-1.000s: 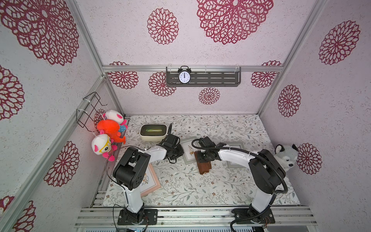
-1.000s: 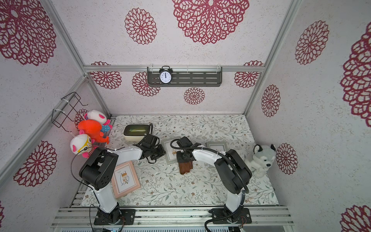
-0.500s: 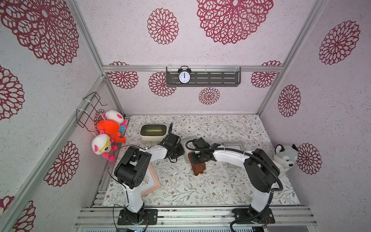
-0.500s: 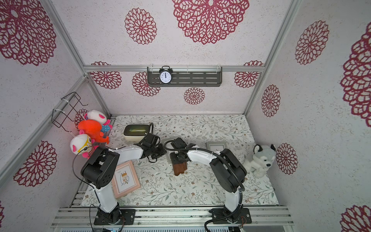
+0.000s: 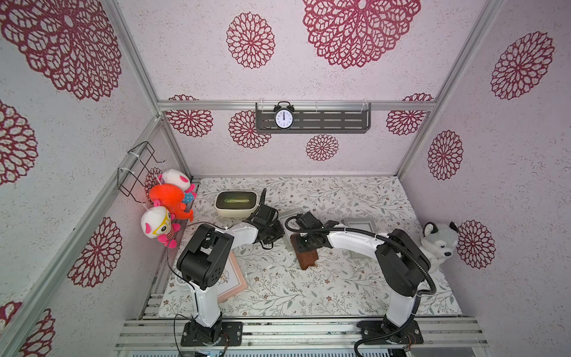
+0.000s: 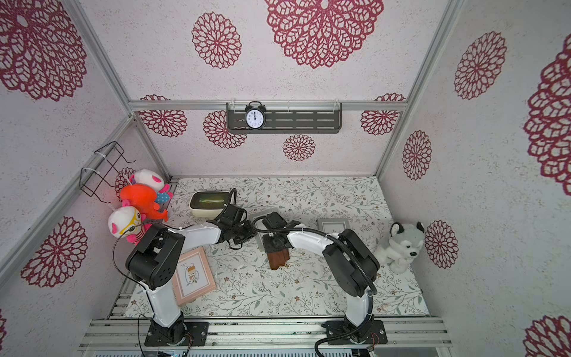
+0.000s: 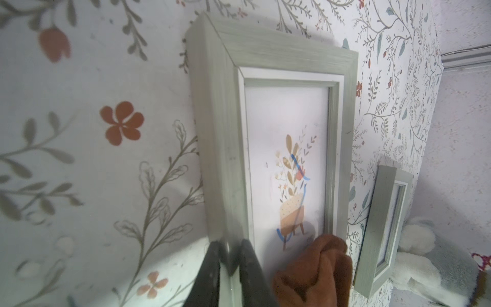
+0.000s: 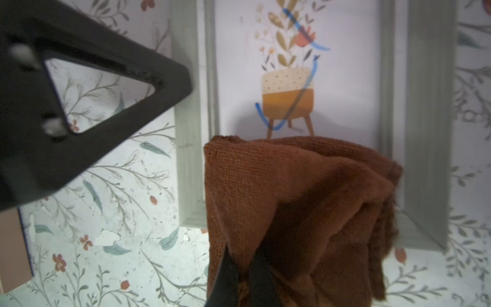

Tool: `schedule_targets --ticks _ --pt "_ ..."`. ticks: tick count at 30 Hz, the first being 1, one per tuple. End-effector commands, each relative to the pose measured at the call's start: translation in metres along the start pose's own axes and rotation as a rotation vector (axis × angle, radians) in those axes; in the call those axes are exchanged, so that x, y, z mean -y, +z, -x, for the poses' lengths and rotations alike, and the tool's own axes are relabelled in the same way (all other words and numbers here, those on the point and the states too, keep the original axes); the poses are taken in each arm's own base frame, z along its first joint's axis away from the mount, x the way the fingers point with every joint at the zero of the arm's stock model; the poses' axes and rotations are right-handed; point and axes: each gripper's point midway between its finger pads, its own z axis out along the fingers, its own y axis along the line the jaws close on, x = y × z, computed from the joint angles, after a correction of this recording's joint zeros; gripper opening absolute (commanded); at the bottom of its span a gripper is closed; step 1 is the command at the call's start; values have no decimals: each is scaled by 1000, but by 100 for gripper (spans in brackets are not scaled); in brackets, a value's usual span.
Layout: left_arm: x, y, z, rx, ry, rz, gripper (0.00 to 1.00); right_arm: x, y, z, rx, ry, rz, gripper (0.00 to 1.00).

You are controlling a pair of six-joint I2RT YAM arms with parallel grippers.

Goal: Wipe the picture frame with a cloth
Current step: Wipe the dirt from the picture frame.

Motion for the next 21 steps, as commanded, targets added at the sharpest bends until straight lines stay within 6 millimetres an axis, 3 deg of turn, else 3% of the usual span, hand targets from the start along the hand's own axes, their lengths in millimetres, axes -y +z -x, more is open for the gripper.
schedule_targets --ticks 1,3,7,10,15,21 --pt "-97 20 -66 -195 -37 327 16 82 -14 7 14 122 -155 0" --pt "-97 20 -66 -195 -33 328 16 115 -25 8 28 168 -222 0" --pt "-97 19 -66 -196 -31 329 16 134 -49 26 100 194 -249 0" --pt "-95 19 -65 -195 -26 323 16 129 -49 42 127 180 -210 0" --pt "-87 19 -61 -197 -9 302 16 114 -21 56 82 137 -123 0" --pt "-70 22 -58 -213 26 241 17 93 -12 45 30 112 6 0"
